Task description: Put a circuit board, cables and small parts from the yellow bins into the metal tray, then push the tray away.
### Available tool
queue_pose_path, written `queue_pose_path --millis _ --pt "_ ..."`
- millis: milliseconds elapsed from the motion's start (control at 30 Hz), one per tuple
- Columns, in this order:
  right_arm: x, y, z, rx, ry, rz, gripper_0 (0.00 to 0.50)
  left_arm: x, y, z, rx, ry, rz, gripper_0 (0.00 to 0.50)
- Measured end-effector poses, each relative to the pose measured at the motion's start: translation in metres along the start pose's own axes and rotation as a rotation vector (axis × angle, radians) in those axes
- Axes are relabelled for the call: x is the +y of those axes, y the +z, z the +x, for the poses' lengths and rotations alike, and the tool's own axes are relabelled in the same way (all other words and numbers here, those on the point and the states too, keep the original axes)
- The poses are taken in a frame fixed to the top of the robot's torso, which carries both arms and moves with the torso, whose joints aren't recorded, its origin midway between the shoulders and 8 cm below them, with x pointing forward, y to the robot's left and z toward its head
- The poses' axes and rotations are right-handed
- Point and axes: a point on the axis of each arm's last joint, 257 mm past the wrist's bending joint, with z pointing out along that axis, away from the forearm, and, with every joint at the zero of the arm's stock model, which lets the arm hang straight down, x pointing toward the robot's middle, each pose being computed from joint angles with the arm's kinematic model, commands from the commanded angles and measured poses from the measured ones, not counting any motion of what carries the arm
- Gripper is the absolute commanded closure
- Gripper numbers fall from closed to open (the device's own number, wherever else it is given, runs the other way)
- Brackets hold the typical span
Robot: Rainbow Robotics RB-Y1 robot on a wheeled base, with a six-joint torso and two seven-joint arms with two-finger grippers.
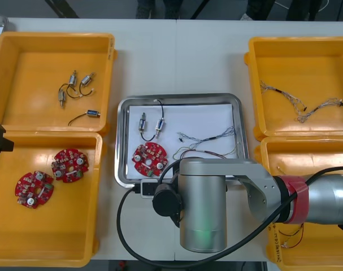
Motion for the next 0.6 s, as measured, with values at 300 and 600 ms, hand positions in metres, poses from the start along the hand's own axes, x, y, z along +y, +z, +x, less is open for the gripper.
queue_pose_path --millis 300,600 --pt "-0.029 0.005 0.008 0.038 0.002 0.049 0.500 0.000 0.000 0.000 0.000 0.000 0.000 0.000" --pt "-0.060 0.008 0.015 0.077 0.005 0.102 0.500 0.000 0.000 0.000 0.000 0.000 0.000 0.000"
